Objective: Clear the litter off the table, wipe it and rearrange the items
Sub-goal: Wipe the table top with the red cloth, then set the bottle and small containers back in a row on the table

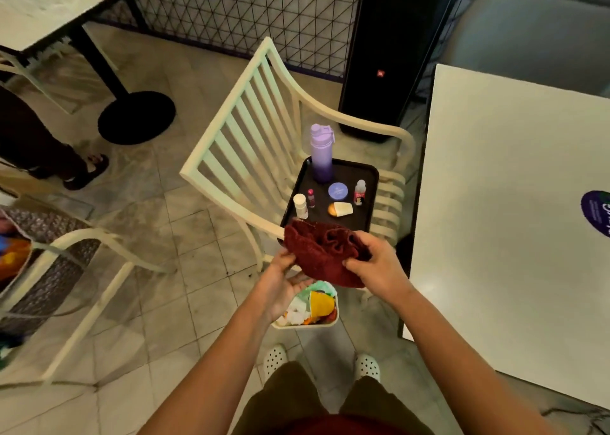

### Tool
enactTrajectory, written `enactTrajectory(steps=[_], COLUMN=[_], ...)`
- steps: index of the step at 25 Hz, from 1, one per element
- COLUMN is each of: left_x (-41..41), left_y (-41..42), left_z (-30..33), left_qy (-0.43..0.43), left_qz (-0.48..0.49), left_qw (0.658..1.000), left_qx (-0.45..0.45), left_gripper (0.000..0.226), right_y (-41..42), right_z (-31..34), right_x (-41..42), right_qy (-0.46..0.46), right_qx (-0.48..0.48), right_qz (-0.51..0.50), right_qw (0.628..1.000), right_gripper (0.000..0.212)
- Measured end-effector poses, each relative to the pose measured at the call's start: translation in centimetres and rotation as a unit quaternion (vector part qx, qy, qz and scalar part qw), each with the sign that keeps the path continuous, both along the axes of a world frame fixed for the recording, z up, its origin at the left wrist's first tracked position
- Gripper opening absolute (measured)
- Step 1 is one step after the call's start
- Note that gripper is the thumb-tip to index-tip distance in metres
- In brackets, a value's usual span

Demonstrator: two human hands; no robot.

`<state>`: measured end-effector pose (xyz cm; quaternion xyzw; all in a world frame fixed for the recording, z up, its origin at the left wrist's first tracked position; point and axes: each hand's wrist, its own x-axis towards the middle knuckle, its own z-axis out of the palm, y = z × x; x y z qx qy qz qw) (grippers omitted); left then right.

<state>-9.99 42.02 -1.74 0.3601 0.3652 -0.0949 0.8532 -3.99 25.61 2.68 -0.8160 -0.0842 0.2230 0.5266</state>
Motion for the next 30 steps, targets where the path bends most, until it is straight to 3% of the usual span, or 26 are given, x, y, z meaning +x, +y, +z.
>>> enactTrajectory(steps=[7, 12, 16, 21, 25, 30], left_x=[4.4, 9.2, 14.3, 20.1, 24.2, 26.6], left_y=[6.0, 6.1, 5.9, 5.3, 4.5, 3.6], left_z=[-1.4, -4.3, -8.0, -14.4, -20.3, -25.1], left_qy=[0.007, 0.025, 0.026, 0.059, 0.133, 0.194], left_qz=[-0.106, -0.165, -0.203, -0.262, -0.340, -0.407], left_qw=[0.978, 0.915, 0.865, 0.809, 0.778, 0.759], left_qx=[0.178, 0.368, 0.458, 0.523, 0.511, 0.469], left_gripper=[0.011, 0.016, 0.013, 0.014, 0.007, 0.020], right_y=[4.4, 5.1, 6.0, 6.3, 5.7, 5.0], right_z=[-3.3, -7.1, -11.9, -19.4, -26.5, -32.9], right_x=[2.4, 6.2, 11.7, 17.0, 19.9, 21.0], right_qy=[0.040, 0.097, 0.125, 0.123, 0.159, 0.177], right_qx=[-0.049, -0.063, -0.096, -0.126, -0.164, -0.209], right_qz=[-0.143, -0.224, -0.255, -0.276, -0.266, -0.235], right_qw=[0.988, 0.968, 0.954, 0.945, 0.937, 0.933], right_gripper=[0.037, 0.035, 0.031, 0.029, 0.028, 0.029])
